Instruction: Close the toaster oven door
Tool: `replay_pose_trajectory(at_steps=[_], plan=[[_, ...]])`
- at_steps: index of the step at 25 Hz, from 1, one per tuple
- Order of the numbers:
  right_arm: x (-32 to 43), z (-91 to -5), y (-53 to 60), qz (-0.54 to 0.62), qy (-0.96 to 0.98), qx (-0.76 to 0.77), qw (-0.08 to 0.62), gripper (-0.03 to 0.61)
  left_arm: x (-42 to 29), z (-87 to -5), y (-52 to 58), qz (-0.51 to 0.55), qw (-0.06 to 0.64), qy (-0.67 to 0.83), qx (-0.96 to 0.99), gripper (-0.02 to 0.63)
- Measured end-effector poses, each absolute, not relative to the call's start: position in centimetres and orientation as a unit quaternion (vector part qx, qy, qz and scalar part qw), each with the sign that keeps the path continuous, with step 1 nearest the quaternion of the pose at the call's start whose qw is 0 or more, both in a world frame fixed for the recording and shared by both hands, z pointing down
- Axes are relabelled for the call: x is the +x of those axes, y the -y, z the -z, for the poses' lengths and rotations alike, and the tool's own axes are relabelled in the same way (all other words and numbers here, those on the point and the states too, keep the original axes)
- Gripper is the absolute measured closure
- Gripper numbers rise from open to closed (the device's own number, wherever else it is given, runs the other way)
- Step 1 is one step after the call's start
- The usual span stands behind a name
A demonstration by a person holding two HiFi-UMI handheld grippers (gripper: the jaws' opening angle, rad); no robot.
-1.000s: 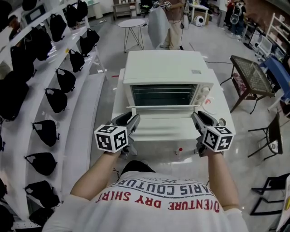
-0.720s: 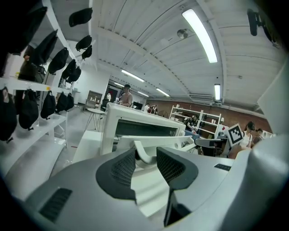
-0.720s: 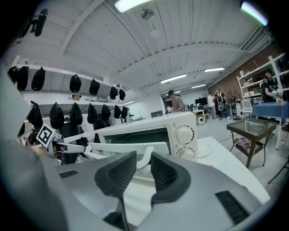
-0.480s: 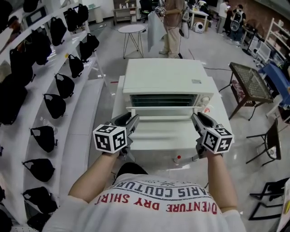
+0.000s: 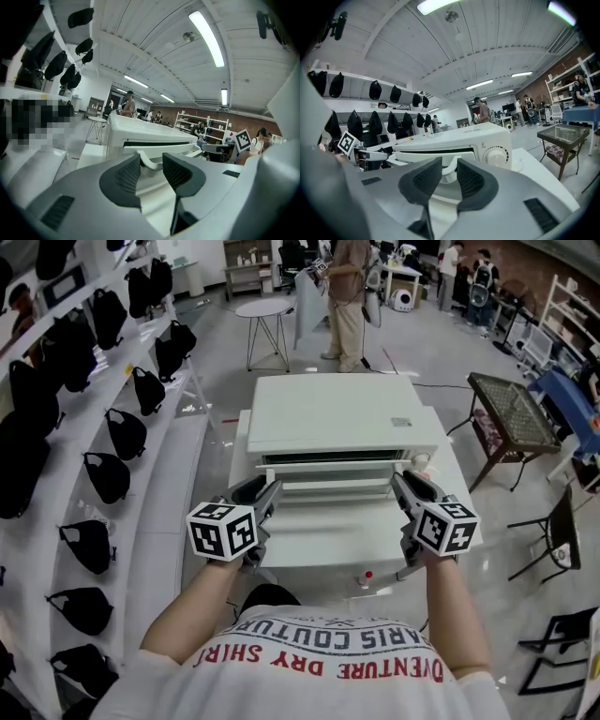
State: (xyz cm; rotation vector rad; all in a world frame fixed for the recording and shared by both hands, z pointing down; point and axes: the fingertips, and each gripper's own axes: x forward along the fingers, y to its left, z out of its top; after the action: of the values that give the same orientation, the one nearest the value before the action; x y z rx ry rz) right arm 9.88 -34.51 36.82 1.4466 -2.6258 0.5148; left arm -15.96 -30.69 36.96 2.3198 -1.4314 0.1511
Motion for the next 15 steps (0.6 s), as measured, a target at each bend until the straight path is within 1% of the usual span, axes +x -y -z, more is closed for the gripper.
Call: replay_pose_trajectory(at_steps=[6, 15], plan=[[9.6, -36.4, 35.8, -0.175, 0.86, 0.478, 0.045, 0.486, -16.2, -36.5, 32.0, -0.058, 0.202, 0.511, 0.834, 0.449], [9.6, -36.1, 36.9, -0.185, 0.859, 0.474, 0.058, 0.486, -16.1, -36.2, 33.1, -0.071, 0.209, 0.508, 0.833, 0.446]])
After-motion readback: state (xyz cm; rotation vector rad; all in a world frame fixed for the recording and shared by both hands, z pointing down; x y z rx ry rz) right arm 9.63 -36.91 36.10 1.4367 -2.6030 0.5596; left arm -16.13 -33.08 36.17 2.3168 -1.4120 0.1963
